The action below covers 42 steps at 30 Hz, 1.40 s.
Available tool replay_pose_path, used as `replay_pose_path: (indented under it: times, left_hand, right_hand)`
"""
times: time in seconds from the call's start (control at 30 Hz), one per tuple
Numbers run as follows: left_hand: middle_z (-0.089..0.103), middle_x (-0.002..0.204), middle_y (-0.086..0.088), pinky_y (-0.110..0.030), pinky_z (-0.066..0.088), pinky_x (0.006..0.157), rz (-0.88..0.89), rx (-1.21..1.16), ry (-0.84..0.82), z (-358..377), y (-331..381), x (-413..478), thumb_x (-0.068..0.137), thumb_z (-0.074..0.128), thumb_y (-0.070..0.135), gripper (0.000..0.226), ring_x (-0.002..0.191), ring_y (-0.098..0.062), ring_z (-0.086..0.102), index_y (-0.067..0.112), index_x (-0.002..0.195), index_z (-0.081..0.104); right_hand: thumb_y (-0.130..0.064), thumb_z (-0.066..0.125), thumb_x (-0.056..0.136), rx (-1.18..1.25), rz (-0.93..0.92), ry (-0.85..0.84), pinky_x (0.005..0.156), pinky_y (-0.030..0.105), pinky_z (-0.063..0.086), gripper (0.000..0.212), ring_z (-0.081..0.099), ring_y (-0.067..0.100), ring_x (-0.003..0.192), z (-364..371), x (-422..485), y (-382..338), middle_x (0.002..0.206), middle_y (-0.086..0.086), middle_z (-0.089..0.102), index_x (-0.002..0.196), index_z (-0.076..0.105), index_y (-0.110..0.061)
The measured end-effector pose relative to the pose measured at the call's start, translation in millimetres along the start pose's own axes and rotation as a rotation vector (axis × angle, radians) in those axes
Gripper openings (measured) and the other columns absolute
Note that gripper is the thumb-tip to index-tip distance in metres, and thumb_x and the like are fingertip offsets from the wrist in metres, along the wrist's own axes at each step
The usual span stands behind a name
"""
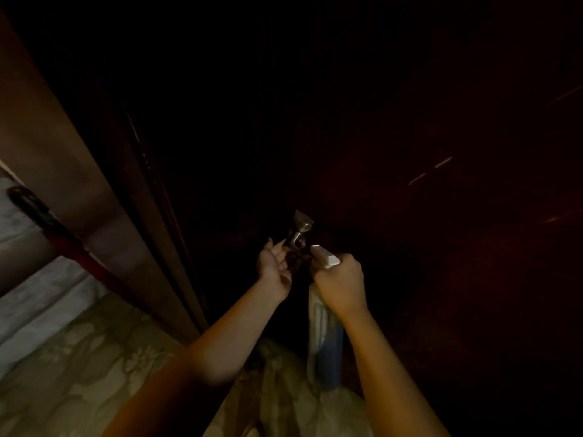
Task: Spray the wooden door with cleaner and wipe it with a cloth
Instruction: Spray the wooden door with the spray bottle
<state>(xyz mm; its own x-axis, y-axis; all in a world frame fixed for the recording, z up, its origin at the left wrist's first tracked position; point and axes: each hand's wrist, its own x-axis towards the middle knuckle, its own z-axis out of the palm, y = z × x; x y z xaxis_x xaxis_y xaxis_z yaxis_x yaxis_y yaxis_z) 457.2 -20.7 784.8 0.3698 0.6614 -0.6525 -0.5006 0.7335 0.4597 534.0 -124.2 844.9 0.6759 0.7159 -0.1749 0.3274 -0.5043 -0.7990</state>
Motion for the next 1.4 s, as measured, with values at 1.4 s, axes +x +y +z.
replay_pose_path:
  times: [1.4]
  left_hand:
    - [0.069, 0.126, -0.011, -0.038, 0.053, 0.105, 0.180, 0.365, -0.014, 13, -143, -20, 0.112, 0.041, 0.030, 0.033, 0.120, -0.022, 0.066, 0.012, 0.121, 0.066]
  right_hand:
    - [-0.029, 0.075, 0.091, 0.174, 0.140, 0.155, 0.068, 0.048, 0.060, 0.008, 0.070, 0.014, 0.067, -99, -68, 134, 0.075, -0.001, 0.072, 0.084, 0.071, -0.031]
